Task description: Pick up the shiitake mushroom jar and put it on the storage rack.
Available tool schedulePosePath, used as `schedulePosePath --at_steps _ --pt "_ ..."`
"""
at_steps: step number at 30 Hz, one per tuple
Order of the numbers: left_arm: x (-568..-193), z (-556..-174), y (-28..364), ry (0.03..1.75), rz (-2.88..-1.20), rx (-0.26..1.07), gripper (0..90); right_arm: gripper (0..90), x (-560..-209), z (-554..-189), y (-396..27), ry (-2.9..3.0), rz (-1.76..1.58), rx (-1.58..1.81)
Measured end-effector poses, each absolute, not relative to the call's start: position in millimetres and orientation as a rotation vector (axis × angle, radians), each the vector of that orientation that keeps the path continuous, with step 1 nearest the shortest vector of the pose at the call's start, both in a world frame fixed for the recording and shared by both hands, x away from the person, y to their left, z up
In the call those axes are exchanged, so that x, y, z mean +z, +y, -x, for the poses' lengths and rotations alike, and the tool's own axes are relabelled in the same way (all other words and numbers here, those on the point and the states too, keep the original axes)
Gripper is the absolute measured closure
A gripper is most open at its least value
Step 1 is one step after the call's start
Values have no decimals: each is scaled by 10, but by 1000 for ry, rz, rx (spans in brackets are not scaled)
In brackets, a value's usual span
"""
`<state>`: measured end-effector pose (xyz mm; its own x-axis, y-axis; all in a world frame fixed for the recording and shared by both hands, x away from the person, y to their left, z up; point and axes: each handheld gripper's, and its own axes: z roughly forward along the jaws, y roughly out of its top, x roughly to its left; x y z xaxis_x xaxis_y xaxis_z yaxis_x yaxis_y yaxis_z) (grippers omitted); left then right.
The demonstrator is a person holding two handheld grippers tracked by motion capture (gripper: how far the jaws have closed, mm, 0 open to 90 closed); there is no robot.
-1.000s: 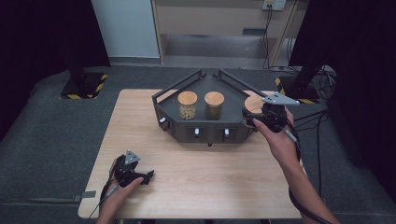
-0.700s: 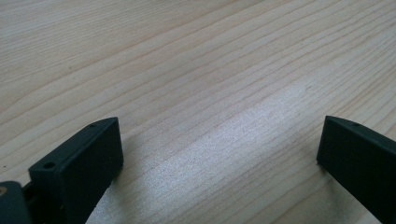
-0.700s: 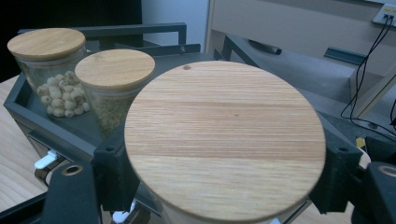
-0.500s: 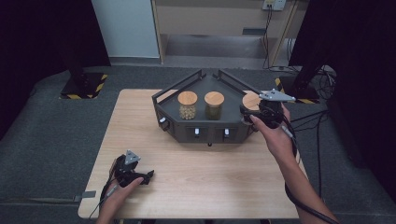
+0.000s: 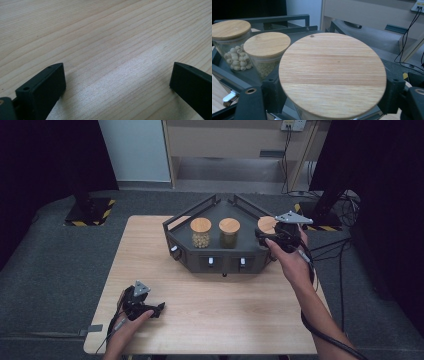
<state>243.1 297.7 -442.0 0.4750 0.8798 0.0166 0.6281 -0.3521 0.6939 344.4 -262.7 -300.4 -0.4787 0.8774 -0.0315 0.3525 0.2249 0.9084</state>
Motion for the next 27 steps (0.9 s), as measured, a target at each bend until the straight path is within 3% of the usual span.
schedulePosePath --at_steps 27 --pt "-4420 -2440 2981 1239 -2102 519 0 255 -3084 -3742 -2416 1966 -1145 1203"
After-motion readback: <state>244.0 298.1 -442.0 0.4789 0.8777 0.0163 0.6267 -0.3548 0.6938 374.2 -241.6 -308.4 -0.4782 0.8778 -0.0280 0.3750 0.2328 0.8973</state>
